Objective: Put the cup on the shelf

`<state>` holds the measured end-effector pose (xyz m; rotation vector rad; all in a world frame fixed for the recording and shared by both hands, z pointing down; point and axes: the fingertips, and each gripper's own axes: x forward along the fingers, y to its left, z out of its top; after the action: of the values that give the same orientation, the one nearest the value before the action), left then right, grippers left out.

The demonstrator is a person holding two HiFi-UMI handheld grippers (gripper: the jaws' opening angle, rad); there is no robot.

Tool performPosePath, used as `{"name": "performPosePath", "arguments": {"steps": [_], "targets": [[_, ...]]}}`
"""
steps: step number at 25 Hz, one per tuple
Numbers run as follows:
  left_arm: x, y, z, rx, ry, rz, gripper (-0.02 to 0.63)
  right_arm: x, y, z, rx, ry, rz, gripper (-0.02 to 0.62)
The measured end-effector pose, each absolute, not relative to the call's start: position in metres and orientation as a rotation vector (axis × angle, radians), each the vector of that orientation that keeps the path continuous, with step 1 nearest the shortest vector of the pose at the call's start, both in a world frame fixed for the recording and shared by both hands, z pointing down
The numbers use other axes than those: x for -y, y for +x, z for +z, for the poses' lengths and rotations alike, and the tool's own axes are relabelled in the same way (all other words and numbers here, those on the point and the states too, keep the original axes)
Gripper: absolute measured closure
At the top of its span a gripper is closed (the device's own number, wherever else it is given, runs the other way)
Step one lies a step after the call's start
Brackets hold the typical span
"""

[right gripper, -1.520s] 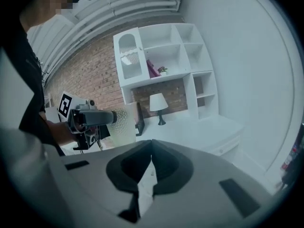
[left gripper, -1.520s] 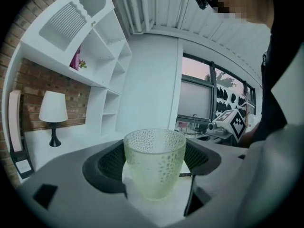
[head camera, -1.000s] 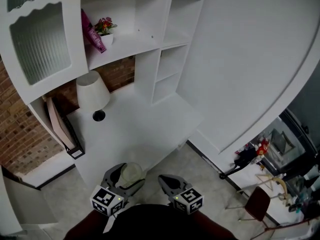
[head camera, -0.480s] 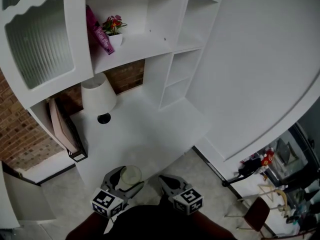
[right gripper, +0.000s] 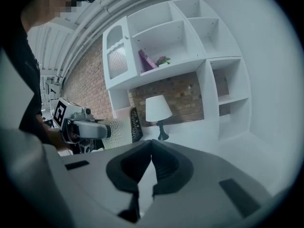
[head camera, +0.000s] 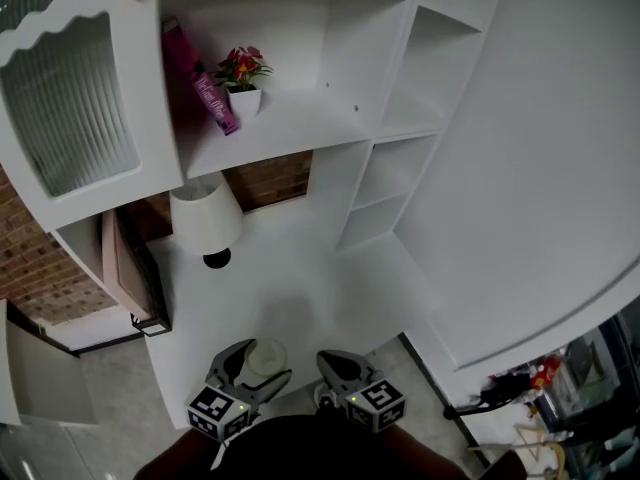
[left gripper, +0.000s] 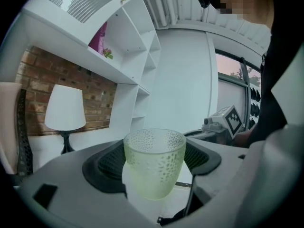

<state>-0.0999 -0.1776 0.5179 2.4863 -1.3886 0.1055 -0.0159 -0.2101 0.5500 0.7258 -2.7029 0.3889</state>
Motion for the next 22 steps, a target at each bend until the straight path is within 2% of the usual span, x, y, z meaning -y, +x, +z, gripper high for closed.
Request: {"name": "performPosePath", "arguments": {"steps": [11, 22], "targets": [[0.273, -0.067, 0.511, 1.584, 2.379, 0.072, 0.229, 0.318, 0.001, 0.537, 2.772, 0.499, 0.37, 0.591], [0.296, -0.067, 0.52, 1.817, 2.172, 0.069, 0.229, 0.358, -0.008, 0.543, 2.823, 0.228, 0.343, 0.591]]}}
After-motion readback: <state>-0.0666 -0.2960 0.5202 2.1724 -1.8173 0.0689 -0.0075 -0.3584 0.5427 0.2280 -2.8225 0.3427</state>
